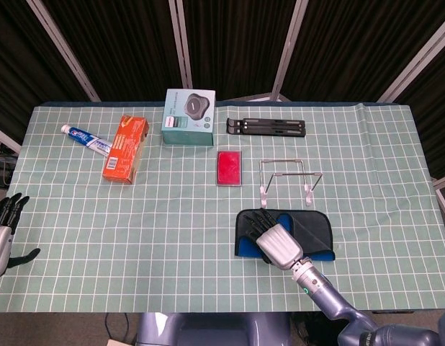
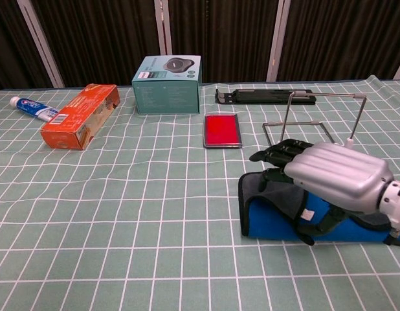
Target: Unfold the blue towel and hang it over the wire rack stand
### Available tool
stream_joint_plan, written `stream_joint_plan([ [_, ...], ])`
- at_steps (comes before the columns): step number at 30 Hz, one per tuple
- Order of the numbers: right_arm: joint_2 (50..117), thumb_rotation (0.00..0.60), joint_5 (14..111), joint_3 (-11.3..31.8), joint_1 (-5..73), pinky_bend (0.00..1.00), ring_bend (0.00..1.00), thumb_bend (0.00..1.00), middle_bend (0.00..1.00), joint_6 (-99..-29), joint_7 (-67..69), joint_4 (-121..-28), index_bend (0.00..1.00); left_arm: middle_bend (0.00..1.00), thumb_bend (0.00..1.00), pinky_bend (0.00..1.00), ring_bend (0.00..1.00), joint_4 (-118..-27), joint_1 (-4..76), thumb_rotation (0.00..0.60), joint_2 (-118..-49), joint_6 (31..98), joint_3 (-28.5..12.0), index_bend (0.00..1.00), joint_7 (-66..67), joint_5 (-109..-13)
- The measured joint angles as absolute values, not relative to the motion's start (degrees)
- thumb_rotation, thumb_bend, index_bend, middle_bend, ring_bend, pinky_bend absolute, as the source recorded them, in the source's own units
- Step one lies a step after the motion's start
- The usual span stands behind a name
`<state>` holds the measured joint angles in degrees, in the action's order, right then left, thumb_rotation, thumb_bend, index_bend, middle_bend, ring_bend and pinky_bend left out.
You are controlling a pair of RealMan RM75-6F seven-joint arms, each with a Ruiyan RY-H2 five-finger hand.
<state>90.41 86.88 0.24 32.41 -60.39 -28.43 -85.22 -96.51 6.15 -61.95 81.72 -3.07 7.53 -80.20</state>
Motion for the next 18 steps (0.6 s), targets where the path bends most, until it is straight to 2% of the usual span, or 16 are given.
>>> stream_joint_plan([
  [5,92.71,0.6,86.47,1.3,33.38,0.01,0.0,0.16,0.02,-59.64,-28.57,-82.34,0.31,0.0,0.0,0.0,0.0,-96.13,6.17,0.6,-62.07,81.4,-3.23,0.0,7.44,-79.49],
  [13,94.13,0.6,84.98,2.32,33.99,0.02,0.0,0.27,0.02,-58.78,-27.82,-80.0,0.37,0.0,0.0,0.0,0.0,-95.82,6.43,0.6,-62.38,80.74,-3.34,0.0,7.84,-78.88],
  [18,94.24,0.6,84.17,2.36,34.05,0.02,0.0,0.27,0.01,-58.31,-27.68,-79.27,0.37,0.0,0.0,0.0,0.0,-95.73,6.66,0.6,-62.54,80.46,-3.39,0.0,8.11,-78.76],
])
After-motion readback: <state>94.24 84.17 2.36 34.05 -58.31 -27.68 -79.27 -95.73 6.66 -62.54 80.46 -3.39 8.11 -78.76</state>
